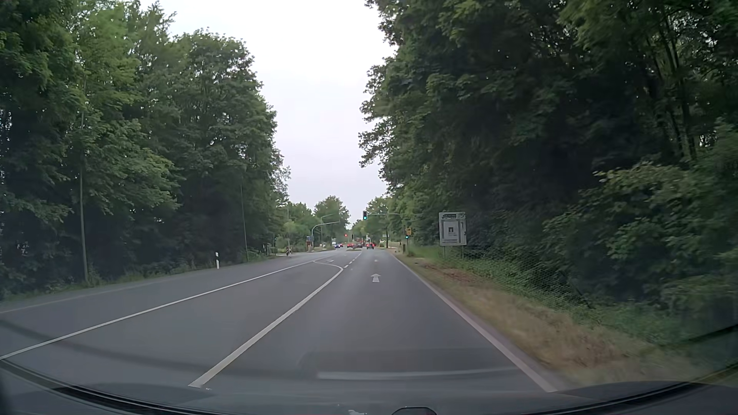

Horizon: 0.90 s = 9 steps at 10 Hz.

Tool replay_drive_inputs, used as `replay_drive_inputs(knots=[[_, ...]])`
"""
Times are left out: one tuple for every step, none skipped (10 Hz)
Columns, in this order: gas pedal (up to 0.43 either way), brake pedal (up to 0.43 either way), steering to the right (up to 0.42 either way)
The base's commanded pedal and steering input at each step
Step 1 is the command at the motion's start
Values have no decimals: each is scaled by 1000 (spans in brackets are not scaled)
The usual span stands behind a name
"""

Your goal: Follow the waypoints while adhering to traffic rules and regulations

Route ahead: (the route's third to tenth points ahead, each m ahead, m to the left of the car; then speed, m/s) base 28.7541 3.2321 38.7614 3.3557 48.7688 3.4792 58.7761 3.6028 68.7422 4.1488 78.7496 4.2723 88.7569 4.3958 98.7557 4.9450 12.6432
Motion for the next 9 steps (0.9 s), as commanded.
replay_drive_inputs(knots=[[169, 0, -3], [169, 0, -6], [169, 0, -7], [169, 0, -7], [169, 0, -6], [169, 0, -6], [169, 0, -6], [169, 0, -6], [169, 0, -6]])
